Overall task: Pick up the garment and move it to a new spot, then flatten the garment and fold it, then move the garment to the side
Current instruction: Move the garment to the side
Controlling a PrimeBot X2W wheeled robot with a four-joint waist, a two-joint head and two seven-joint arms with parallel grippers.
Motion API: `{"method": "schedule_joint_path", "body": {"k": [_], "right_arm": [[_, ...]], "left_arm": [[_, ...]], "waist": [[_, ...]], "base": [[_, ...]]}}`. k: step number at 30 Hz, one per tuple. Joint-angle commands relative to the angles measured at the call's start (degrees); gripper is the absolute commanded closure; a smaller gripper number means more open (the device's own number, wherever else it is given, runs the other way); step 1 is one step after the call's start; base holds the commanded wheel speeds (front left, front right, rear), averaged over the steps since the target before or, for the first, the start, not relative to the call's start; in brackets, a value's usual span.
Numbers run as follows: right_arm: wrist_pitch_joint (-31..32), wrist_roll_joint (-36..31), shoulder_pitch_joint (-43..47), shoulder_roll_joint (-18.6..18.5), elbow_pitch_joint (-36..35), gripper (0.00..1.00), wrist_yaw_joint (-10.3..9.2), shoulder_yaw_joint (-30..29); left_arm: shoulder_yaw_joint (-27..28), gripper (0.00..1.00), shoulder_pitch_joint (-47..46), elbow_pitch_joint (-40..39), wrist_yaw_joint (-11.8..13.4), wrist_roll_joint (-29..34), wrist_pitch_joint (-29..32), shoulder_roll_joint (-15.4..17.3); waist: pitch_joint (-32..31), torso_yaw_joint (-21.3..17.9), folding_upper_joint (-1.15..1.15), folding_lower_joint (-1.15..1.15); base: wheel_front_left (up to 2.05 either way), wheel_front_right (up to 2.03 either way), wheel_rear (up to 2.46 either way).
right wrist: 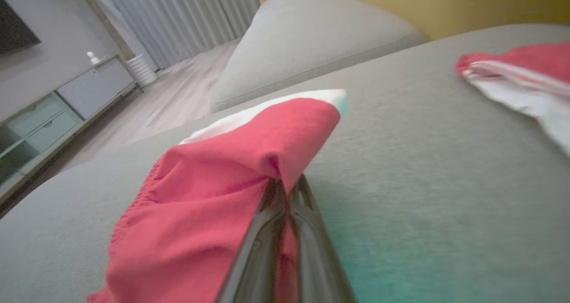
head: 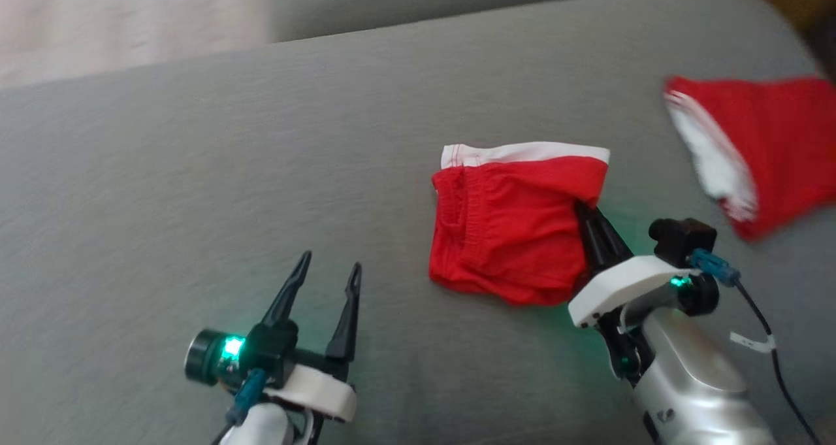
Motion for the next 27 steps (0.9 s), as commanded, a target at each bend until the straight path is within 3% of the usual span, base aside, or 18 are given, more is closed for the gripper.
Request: {"method": "schedule_joint_path", "body": {"k": [1,7,13,21,27], "right_arm": [[-0.37,0.48,-0.95,0.55,-2.28,1.0,-0.04,1.39],[-0.37,2.9,-1.27,0.55,-5.4,1.0,-0.04,2.66],[-0.37,3.09,-1.67,0.55,-7.47,1.0,-0.04,1.5],[-0.37,-9.25,-12.18,-0.08,-4.0,1.0,-0.04,-4.75],[1.5,-19.5,-23.07,-8.61,5.9,1.0,-0.04,-9.56]], "left_arm": [[1.07,0.0,-2.57,-1.92,-0.26,0.31,-0.3,0.05],[0.74,0.0,-4.44,-1.5,-0.72,1.04,-0.3,0.05],[0.27,0.0,-5.56,-1.15,-1.64,2.01,-0.3,0.05],[-0.23,0.0,-6.83,-0.55,-2.5,3.46,-0.3,0.09],[-0.28,0.0,-7.73,-0.68,-3.01,3.89,-0.3,0.21]], "waist": [[1.48,-10.05,0.0,0.0],[4.78,-18.59,0.0,0.0],[7.73,-21.54,0.0,0.0],[11.43,-17.34,0.0,0.0],[14.01,-11.24,0.0,0.0]], "base": [[0.0,0.0,0.0],[0.0,0.0,0.0],[0.0,0.0,0.0],[0.0,0.0,0.0],[0.0,0.0,0.0]]}}
